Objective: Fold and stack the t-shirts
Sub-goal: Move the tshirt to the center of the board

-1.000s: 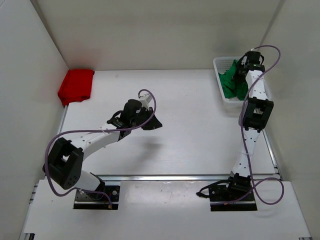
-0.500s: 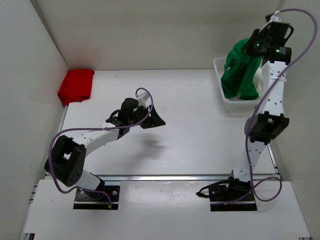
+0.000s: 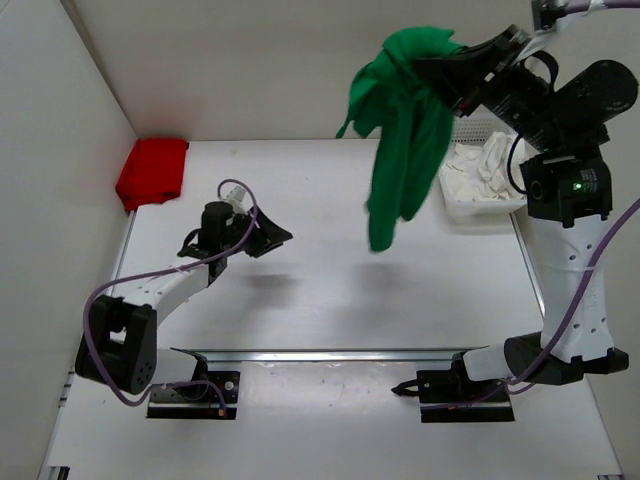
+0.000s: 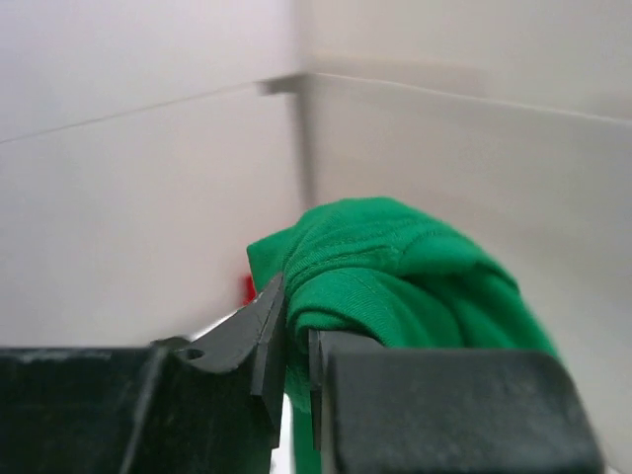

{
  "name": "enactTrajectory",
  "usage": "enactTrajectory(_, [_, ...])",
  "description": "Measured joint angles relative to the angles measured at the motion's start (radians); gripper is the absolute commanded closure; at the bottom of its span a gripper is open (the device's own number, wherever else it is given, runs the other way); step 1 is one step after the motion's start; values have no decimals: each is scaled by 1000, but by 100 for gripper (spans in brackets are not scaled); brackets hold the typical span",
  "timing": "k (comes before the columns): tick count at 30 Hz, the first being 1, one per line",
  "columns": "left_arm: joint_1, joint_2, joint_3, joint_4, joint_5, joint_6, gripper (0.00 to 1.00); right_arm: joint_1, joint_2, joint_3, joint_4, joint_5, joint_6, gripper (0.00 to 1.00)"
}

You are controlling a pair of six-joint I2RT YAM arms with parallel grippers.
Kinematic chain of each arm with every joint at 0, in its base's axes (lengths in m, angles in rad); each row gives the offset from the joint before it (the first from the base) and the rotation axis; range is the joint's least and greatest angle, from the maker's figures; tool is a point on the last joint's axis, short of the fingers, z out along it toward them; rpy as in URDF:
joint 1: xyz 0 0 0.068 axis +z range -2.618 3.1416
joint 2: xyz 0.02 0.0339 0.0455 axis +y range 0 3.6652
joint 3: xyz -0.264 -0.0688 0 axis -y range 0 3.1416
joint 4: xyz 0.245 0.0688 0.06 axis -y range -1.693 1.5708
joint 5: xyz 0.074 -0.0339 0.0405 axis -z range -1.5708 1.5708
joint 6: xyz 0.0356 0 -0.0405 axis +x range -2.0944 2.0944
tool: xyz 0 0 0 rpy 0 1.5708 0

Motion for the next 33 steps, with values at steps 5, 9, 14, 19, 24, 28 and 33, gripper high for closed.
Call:
enactTrajectory(5, [172,-101,-67,5,0,-42,45,74,-43,-216,205,-98,109,100])
enactTrajectory(9, [254,-164,-71,-28,-26,-34,46,10,-102,-742,524,-160,309,72])
enactTrajectory(14, [178,-155,-17,-119,-117,43,49,-123,-8,-1368,697,-149,499,54])
enactTrajectory(19, [98,-121,-15,-207,-194,118,52,-167,-94,-1477,505,-28,426,78])
enactTrajectory(24, [91,-125,-105,-279,-272,166,44,19,-151,-1304,405,99,257,98])
enactTrajectory(28, [85,-147,-171,-343,-325,182,35,186,43,-1114,286,178,135,80])
enactTrajectory(33, [90,-216,-205,-388,-375,194,29,355,411,-789,106,284,-13,58])
